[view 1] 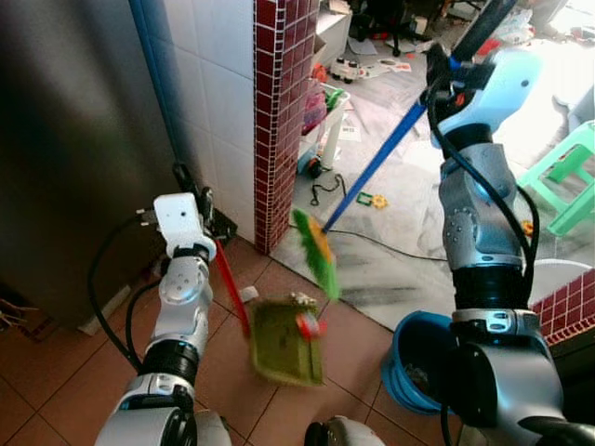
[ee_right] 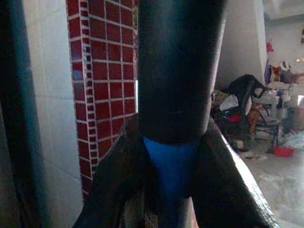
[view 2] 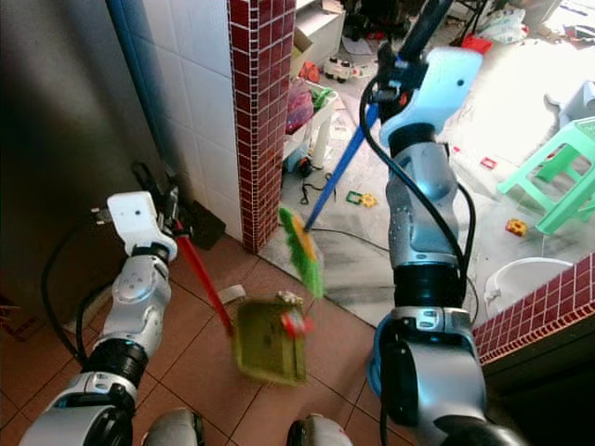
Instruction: Sweep floor
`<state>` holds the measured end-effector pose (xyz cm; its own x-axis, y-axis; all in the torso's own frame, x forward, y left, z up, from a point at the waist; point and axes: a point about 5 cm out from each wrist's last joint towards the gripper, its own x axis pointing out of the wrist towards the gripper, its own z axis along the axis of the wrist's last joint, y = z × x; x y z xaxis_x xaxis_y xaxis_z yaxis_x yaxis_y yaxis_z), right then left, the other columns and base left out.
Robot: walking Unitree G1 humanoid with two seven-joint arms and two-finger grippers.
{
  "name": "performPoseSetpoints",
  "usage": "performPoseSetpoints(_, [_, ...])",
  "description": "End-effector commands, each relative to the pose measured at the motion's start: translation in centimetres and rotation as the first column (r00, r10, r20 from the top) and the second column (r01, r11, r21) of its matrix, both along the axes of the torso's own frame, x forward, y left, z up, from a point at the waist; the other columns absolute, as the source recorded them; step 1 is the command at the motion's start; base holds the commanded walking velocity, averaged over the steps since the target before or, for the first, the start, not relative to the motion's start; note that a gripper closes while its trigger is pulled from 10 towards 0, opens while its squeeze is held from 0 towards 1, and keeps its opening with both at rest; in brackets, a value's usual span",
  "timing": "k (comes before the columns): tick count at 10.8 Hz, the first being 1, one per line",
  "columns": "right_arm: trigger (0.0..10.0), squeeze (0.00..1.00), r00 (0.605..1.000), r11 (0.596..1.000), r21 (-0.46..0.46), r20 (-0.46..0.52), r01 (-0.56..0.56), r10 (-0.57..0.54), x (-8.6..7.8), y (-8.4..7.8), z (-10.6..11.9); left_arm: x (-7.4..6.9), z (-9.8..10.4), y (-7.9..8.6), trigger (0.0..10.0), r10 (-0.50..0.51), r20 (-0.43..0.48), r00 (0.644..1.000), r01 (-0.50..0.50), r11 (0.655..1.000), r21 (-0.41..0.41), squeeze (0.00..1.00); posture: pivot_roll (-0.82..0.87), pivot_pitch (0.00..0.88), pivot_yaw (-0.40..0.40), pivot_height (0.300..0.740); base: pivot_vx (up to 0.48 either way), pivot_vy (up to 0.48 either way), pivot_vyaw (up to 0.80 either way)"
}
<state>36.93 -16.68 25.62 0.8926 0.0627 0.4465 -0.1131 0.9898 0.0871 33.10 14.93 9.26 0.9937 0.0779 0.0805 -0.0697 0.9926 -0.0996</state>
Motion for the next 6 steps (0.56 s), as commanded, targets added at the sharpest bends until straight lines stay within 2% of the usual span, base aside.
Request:
performPoseSetpoints(1, [10.0,0.0,0.998,0.997,-0.049,0.048,0.051,-0.049,-0.3,-0.7,0.6,0.2,1.4,-0.1,10.0,-0.017,0.076,0.997,0.016,1.0,0.008,0.0,-0.07,0.0,-0.079,0.74,0.0,0.0,0.0])
performPoseSetpoints(4, [10.0,0.0,0.982,0.979,-0.152,-0.11,0.133,-0.15,-0.8,-0.7,-3.9,0.2,1.5,0.3,10.0,-0.009,0.082,0.997,0.008,1.0,0.014,0.0,-0.07,0.0,-0.076,0.74,0.0,0.0,0.0])
performPoseSetpoints(6, [10.0,0.0,0.974,0.974,-0.184,-0.163,0.129,-0.16,-0.9,-0.1,-5.2,0.2,1.6,0.4,10.0,-0.005,0.084,0.996,0.004,1.0,0.016,0.0,-0.07,0.0,-0.074,0.74,0.0,0.0,0.0])
